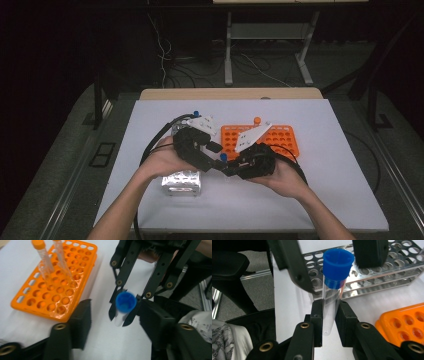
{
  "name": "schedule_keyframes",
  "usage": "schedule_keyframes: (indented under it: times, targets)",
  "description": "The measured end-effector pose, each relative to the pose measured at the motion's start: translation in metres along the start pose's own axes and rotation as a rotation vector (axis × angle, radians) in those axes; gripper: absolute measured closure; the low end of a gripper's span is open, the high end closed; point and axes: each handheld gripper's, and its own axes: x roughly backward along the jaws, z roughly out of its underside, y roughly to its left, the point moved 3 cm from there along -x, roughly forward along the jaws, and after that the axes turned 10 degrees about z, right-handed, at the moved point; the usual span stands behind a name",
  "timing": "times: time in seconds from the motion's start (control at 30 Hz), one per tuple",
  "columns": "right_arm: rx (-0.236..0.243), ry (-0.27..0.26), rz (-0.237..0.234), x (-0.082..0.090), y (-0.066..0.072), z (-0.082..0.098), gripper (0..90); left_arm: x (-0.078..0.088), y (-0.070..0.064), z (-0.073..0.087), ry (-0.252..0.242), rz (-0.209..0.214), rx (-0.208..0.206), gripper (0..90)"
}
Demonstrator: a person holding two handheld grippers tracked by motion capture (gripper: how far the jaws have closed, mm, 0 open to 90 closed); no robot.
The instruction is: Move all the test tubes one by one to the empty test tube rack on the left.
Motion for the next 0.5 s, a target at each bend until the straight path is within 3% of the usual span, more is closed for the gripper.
schedule_keyframes:
  times: [0.3, 0.5]
  targets:
    - [0.029, 0.012, -0.005, -0.008, 0.0047, -0.002, 76.0, -0.0017, -0.0007, 0.0026, 0.047, 0.051, -0.011, 71.5]
    - [0.033, 0.011, -0.008, -0.0109, 0.0069, -0.0018, 75.4, -0.0012, 0.0006, 0.0037, 0.081, 0.065, -0.019, 74.1]
